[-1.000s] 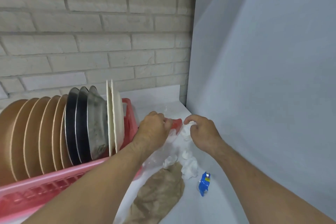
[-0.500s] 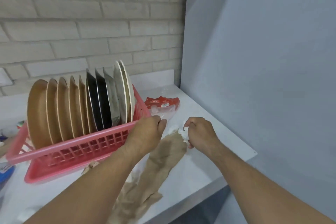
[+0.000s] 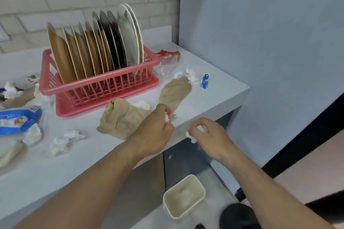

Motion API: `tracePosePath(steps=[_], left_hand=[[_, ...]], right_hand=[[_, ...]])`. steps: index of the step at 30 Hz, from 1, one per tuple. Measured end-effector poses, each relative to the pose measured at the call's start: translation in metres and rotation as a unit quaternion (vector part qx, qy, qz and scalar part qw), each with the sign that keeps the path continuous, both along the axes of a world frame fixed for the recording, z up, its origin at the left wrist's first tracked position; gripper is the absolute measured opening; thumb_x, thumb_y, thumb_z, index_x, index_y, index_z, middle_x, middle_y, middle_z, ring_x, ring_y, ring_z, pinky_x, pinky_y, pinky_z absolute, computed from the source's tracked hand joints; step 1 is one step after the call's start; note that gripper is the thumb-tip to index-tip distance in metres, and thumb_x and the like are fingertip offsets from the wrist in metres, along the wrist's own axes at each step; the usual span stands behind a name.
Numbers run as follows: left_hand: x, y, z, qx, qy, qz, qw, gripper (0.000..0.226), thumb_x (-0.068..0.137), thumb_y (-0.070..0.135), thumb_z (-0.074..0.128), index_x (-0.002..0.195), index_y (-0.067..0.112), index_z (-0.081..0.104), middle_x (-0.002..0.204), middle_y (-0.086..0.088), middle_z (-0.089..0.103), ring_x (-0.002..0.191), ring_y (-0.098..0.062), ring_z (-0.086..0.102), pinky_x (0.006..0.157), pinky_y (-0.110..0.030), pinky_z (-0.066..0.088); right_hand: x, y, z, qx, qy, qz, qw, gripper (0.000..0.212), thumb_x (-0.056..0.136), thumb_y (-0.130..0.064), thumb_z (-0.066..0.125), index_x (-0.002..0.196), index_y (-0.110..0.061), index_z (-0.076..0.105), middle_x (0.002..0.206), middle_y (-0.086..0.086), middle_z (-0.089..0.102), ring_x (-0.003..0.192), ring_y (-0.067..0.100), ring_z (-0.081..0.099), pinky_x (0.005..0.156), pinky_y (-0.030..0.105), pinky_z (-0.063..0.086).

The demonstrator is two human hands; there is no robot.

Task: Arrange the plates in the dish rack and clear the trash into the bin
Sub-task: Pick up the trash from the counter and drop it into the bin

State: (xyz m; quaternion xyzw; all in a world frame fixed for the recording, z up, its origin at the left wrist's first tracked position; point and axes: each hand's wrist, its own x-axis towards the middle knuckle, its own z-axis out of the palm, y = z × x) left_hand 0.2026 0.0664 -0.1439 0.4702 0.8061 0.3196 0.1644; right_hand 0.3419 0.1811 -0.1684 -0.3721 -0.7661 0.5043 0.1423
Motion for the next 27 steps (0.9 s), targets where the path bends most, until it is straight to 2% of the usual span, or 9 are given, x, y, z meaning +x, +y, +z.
tracePosePath(steps=[4,6,9,12,14,17,19,24,27], left_hand=[[0.027,-0.016,-0.041,0.032,0.038,-0.019,0.999,0.029,0.097,0.019,0.045,0.126,0.021,0.047,0.113,0.009,0.05,0.095,-0.006,0.049,0.077,-0.016,0.035],[0.038,-0.018,-0.069,0.033,0.043,-0.035,0.998,0.029,0.097,0.019,0.047,0.125,0.02,0.052,0.12,0.009,0.051,0.099,-0.005,0.048,0.084,-0.016,0.036],[0.048,-0.018,-0.116,-0.001,0.025,-0.046,0.999,0.029,0.098,0.021,0.045,0.126,0.024,0.051,0.124,0.012,0.049,0.106,-0.009,0.052,0.093,-0.025,0.043],[0.053,-0.015,-0.174,-0.059,-0.002,-0.022,0.998,0.028,0.098,0.027,0.04,0.126,0.032,0.044,0.115,0.013,0.054,0.098,-0.01,0.055,0.087,-0.031,0.049],[0.053,-0.013,-0.209,-0.096,-0.017,0.0,0.995,0.029,0.098,0.031,0.039,0.127,0.034,0.037,0.105,0.011,0.06,0.089,-0.011,0.058,0.076,-0.03,0.051],[0.053,-0.009,-0.274,-0.113,-0.047,0.035,0.992,0.025,0.097,0.031,0.042,0.121,0.033,0.036,0.099,0.01,0.062,0.081,-0.009,0.059,0.07,-0.029,0.052],[0.051,-0.005,-0.315,-0.111,-0.054,0.057,0.991,0.021,0.096,0.028,0.044,0.117,0.032,0.042,0.1,0.011,0.059,0.082,-0.008,0.057,0.07,-0.027,0.05],[0.046,0.0,-0.409,-0.094,-0.021,0.039,0.995,0.028,0.095,0.023,0.05,0.122,0.025,0.057,0.111,0.018,0.04,0.091,-0.002,0.051,0.078,-0.014,0.04],[0.043,0.002,-0.452,-0.09,-0.012,0.035,0.995,0.03,0.096,0.026,0.049,0.125,0.029,0.056,0.107,0.019,0.038,0.089,0.002,0.05,0.077,-0.013,0.039]], right_hand=[[0.034,-0.013,-0.043,-0.019,-0.011,-0.035,0.999,0.016,0.089,-0.035,0.069,0.097,-0.022,0.062,0.092,0.002,0.065,0.06,0.012,0.06,0.048,0.014,0.044],[0.046,-0.014,-0.072,-0.025,-0.011,-0.059,0.998,0.014,0.088,-0.035,0.07,0.087,-0.022,0.063,0.086,0.003,0.066,0.058,0.012,0.058,0.046,0.017,0.044],[0.054,-0.009,-0.119,-0.047,-0.032,-0.1,0.993,0.02,0.087,-0.039,0.071,0.073,-0.025,0.067,0.07,-0.001,0.064,0.052,0.013,0.055,0.048,0.026,0.046],[0.057,-0.003,-0.175,-0.077,-0.052,-0.113,0.989,0.021,0.087,-0.041,0.07,0.079,-0.021,0.071,0.072,-0.003,0.066,0.052,0.01,0.059,0.054,0.024,0.052],[0.058,0.002,-0.21,-0.101,-0.061,-0.104,0.987,0.017,0.087,-0.039,0.069,0.086,-0.022,0.073,0.083,-0.006,0.07,0.063,0.01,0.067,0.068,0.025,0.058],[0.061,0.011,-0.28,-0.099,-0.104,-0.074,0.987,0.008,0.085,-0.034,0.068,0.092,-0.032,0.068,0.099,-0.006,0.068,0.089,0.014,0.068,0.076,0.024,0.053],[0.061,0.02,-0.331,-0.09,-0.115,-0.074,0.986,0.008,0.086,-0.029,0.068,0.093,-0.032,0.065,0.107,-0.006,0.065,0.096,0.013,0.063,0.078,0.02,0.047],[0.041,0.037,-0.442,-0.049,-0.168,-0.05,0.983,0.006,0.089,-0.025,0.066,0.095,-0.026,0.066,0.094,-0.005,0.064,0.075,0.011,0.06,0.066,0.022,0.048],[0.022,0.046,-0.502,-0.007,-0.207,-0.005,0.978,0.01,0.09,-0.027,0.064,0.099,-0.027,0.067,0.092,-0.006,0.065,0.077,0.012,0.061,0.073,0.022,0.052]])
